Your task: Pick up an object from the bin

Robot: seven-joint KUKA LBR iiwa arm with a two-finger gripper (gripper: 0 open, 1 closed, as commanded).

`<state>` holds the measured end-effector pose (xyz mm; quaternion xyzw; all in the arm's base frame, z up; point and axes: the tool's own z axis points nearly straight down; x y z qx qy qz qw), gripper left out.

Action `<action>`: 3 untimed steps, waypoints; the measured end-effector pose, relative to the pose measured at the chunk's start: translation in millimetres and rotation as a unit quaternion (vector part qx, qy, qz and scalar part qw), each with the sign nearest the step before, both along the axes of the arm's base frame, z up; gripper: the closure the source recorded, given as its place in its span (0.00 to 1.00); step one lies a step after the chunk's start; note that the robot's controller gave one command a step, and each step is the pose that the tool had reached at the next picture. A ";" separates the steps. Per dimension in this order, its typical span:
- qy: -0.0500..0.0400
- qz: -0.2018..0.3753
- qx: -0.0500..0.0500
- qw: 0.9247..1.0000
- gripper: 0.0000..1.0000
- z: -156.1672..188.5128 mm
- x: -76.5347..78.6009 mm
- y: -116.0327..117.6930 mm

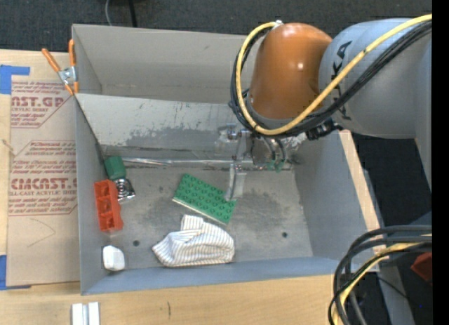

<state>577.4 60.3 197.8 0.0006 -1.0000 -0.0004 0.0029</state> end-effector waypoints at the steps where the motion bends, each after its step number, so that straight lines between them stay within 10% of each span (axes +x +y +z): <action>1: -0.004 -0.001 0.000 1.000 0.00 4.6 1.6 -0.2; 3: -0.006 0.010 0.003 1.000 0.00 -51.2 4.3 56.5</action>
Offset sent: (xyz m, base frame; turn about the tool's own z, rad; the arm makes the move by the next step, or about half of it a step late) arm -0.0085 0.0698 -0.0223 -0.0211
